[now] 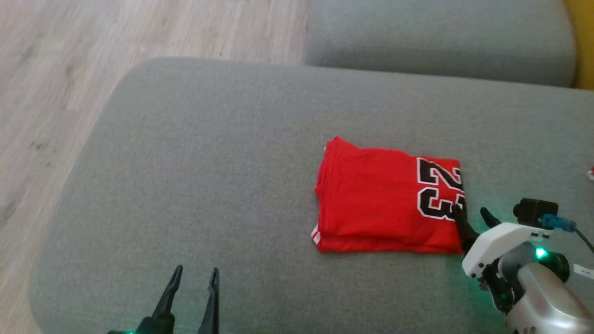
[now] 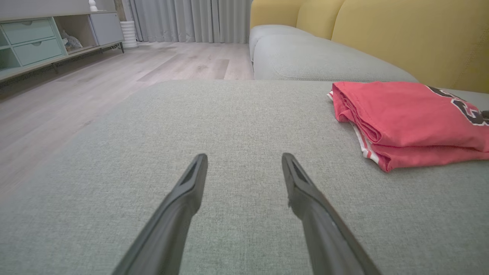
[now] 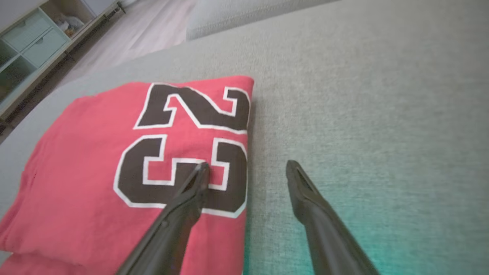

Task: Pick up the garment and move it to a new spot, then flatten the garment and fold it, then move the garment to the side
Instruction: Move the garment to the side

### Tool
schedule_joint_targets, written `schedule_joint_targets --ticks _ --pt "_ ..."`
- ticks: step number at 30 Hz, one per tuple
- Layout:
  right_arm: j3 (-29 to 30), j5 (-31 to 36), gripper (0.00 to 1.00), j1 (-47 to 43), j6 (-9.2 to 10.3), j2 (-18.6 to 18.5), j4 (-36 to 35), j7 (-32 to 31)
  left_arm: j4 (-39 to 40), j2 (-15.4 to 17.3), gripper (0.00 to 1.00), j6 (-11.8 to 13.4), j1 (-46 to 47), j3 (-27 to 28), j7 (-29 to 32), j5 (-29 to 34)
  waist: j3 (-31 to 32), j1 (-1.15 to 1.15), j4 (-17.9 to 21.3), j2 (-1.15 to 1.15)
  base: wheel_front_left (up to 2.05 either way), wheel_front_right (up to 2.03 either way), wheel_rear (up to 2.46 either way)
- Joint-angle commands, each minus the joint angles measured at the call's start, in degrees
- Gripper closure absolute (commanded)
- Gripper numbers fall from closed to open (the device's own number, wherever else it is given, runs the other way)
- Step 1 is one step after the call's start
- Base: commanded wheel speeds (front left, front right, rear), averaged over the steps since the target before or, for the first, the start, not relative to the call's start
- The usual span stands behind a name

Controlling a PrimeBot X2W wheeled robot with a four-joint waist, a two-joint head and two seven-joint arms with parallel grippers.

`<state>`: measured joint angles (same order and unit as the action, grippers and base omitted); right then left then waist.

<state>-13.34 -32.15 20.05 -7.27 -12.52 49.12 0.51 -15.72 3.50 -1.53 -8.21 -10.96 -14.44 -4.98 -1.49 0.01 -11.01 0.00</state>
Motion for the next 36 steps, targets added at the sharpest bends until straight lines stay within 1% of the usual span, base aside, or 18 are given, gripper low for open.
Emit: schedule_joint_targets --ticks 1,3,4,5,6,10,14,17,20,27,28,34,36 --pt "-1.4 -0.6 0.00 2.2 -0.22 -0.9 -0.8 0.2 2.0 -0.5 0.00 0.3 3.0 1.5 -0.6 0.1 -0.9 -0.01 -0.5 0.00 0.00 0.00 0.00" --pt "-2.6 -1.0 0.00 3.4 -0.22 -0.8 1.0 0.2 2.1 -0.5 0.00 0.4 3.5 1.0 -0.6 -0.1 -1.9 -0.01 -0.5 0.00 0.00 0.00 0.00" --pt "-3.1 -1.3 0.15 3.9 -0.22 -0.6 1.8 0.2 2.1 -0.5 0.00 0.4 3.8 0.8 -0.6 -0.2 -2.3 -0.01 -0.5 0.00 0.00 0.00 0.00" --pt "-3.6 -1.7 0.68 4.3 -0.22 -0.5 2.5 0.4 2.0 -0.5 0.00 0.5 4.0 0.6 -0.6 -0.3 -2.7 -0.01 -0.5 0.00 0.00 0.00 0.00" --pt "-4.1 -2.0 1.00 4.8 -0.22 -0.4 3.0 0.8 2.1 -0.6 0.00 0.6 4.3 0.4 -0.6 -0.4 -3.0 -0.01 -0.4 0.00 0.00 0.00 0.00" --pt "-5.8 -3.1 1.00 6.9 -0.22 -1.2 4.3 3.0 2.3 -0.6 0.00 0.9 5.3 0.0 -0.6 -0.6 -4.4 -0.01 0.9 0.00 0.00 0.00 0.00" --pt "-7.5 -2.9 1.00 9.3 -0.22 -4.8 4.7 4.9 3.1 -0.6 0.00 0.8 6.4 -0.2 -0.6 -0.8 -6.0 -0.01 3.2 0.00 0.00 0.00 0.00" --pt "-8.3 -2.1 1.00 11.6 -0.22 -9.2 4.8 5.8 4.2 -0.6 0.00 0.9 7.4 -0.4 -0.6 -1.0 -8.0 -0.01 5.4 0.00 0.00 0.00 0.00" --pt "-8.4 -1.2 1.00 14.0 -0.22 -14.4 4.7 6.3 5.1 -0.6 0.00 0.8 9.1 -1.0 -0.6 -0.9 -11.0 -0.01 7.2 0.00 0.00 0.00 0.00" --pt "-6.7 -0.1 1.00 18.0 -0.22 -26.1 3.2 6.4 6.0 -0.6 0.00 0.2 13.7 -2.3 -0.6 -0.3 -17.8 -0.01 10.5 0.00 0.00 0.00 0.00" --pt "-5.9 -0.1 1.00 18.5 -0.22 -29.3 2.7 6.3 5.8 -0.6 0.00 -0.2 14.9 -2.8 -0.6 0.0 -19.1 -0.01 11.2 0.00 0.00 0.00 0.00" --pt "-2.4 0.1 1.00 19.8 -0.22 -37.8 2.1 5.4 5.3 -0.6 0.00 -0.5 18.1 -4.2 -0.6 0.2 -21.6 -0.01 12.2 0.00 0.00 0.00 0.00" --pt "-1.1 0.5 1.00 19.9 -0.22 -39.8 2.3 5.1 5.3 -0.6 0.00 -0.4 18.9 -4.5 -0.6 0.1 -22.0 -0.01 12.3 0.00 0.00 0.00 0.00"
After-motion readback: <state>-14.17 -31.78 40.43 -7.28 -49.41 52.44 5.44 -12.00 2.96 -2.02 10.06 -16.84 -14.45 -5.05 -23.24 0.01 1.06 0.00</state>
